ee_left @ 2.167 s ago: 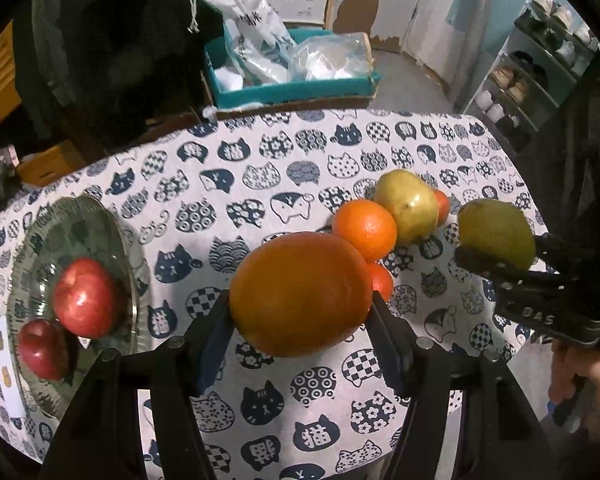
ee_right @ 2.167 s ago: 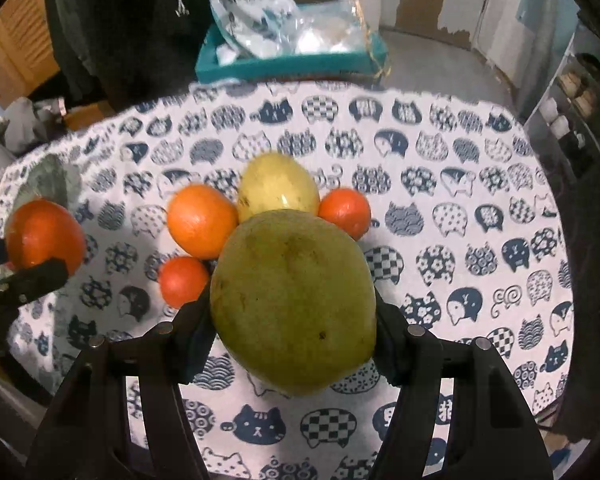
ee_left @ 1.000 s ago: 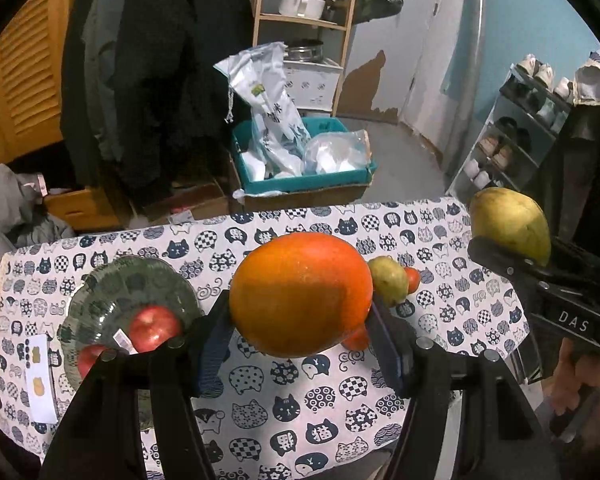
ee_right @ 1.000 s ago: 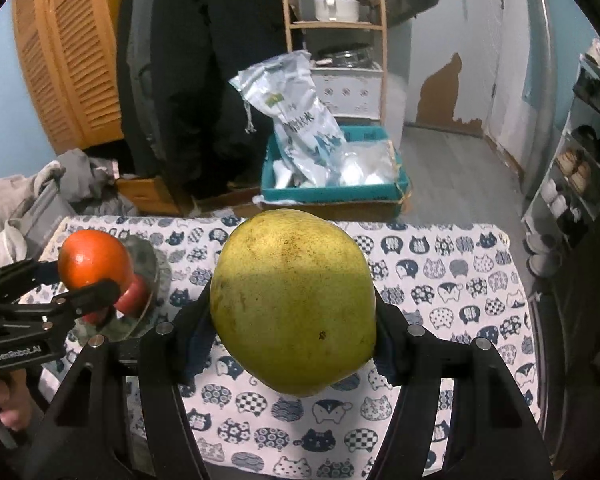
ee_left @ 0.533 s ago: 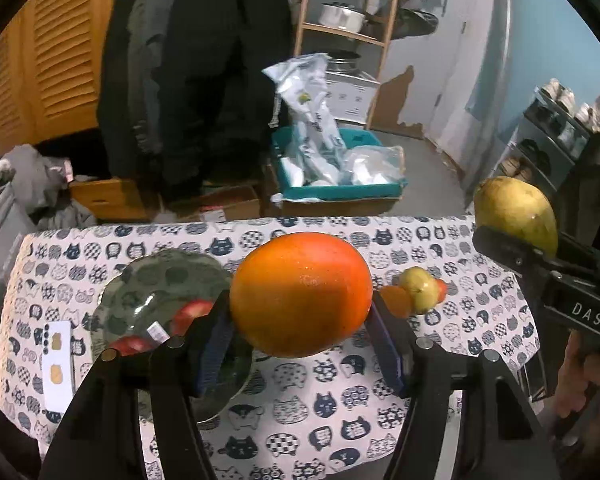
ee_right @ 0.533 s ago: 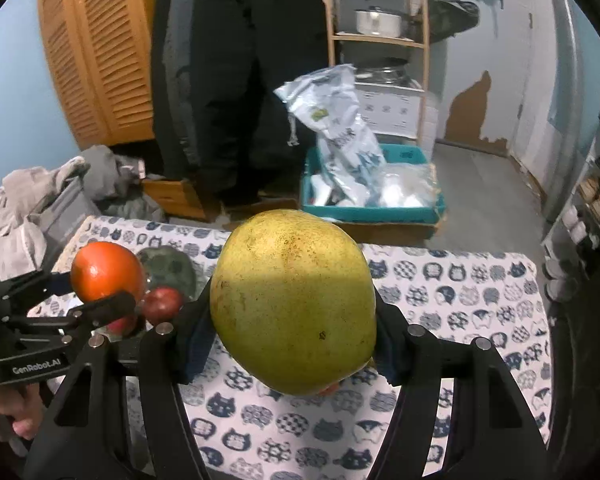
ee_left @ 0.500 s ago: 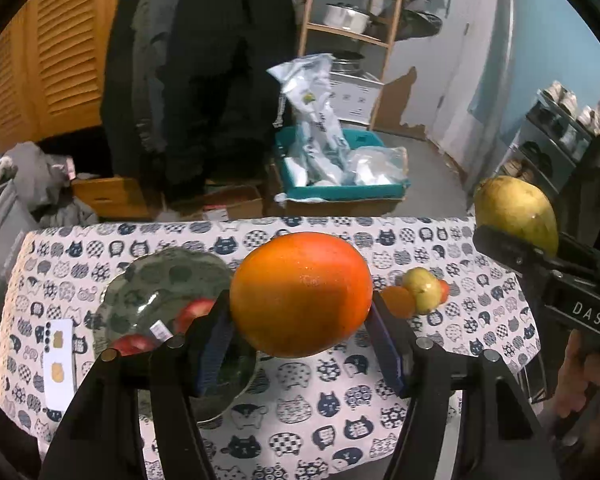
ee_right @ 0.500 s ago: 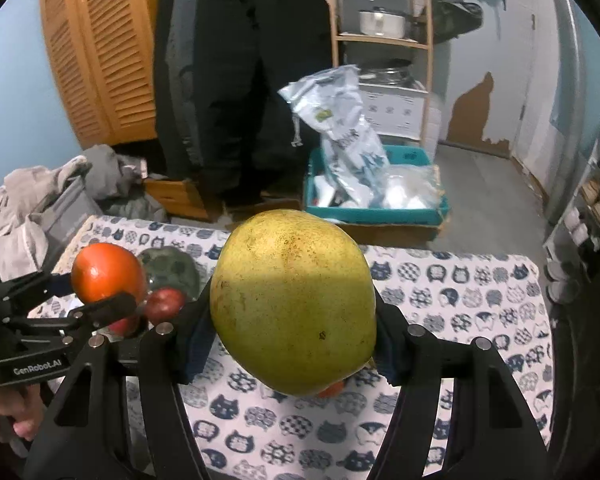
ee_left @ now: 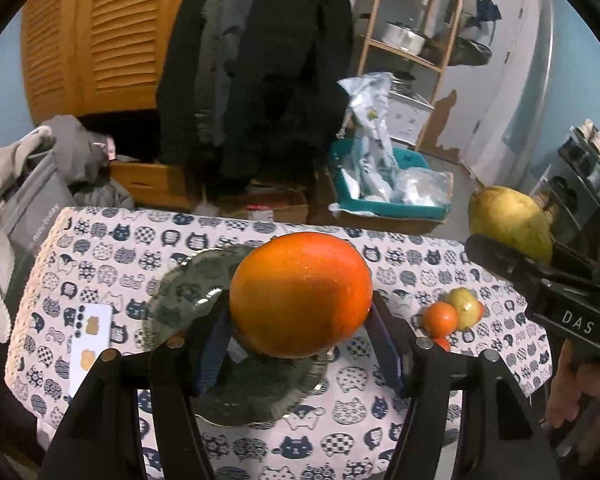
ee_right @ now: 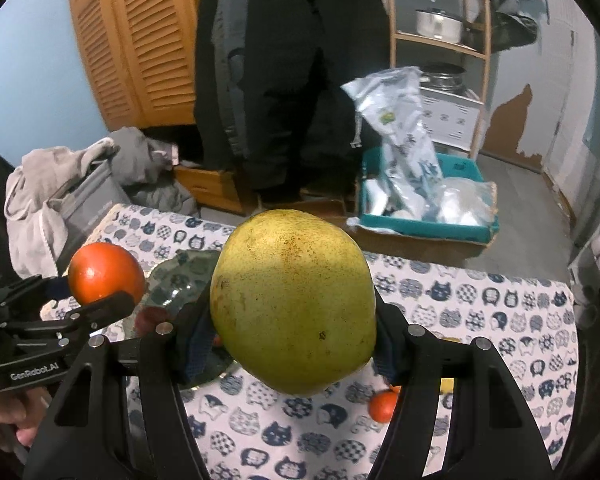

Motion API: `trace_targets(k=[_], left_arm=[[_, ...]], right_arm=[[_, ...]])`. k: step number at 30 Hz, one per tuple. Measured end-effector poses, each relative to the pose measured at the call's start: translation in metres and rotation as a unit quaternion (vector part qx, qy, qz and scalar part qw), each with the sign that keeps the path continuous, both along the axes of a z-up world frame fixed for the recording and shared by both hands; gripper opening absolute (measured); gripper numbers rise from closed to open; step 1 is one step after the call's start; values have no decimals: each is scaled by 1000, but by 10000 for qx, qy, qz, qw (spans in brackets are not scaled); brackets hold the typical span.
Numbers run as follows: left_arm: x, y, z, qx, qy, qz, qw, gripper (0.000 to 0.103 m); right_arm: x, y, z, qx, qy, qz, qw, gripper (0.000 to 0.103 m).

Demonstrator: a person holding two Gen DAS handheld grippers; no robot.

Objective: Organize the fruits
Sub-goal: 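Lift the orange and pear and carry both over the green bowl, then lower the orange and pear into the green bowl and open both grippers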

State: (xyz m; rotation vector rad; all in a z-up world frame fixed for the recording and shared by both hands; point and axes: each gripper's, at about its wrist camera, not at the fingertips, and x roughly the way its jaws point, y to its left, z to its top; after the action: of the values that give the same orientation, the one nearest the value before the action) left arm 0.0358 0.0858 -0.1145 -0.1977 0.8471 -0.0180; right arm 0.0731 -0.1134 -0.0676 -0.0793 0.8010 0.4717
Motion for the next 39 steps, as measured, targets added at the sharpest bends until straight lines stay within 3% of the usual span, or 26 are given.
trace_targets(k=[17,27,39], left_arm=[[13,64,-22,157,226,492,9984,66],[31,83,-51,209,480,620,9967,66],[57,101,-109,84,1073,823,9908,66]], right_arm=[[19,87,-15,-4,199,558,9982,66],[41,117,-52,-144,570,648,9962,66],[64,139,-100,-381,858,834,9921,66]])
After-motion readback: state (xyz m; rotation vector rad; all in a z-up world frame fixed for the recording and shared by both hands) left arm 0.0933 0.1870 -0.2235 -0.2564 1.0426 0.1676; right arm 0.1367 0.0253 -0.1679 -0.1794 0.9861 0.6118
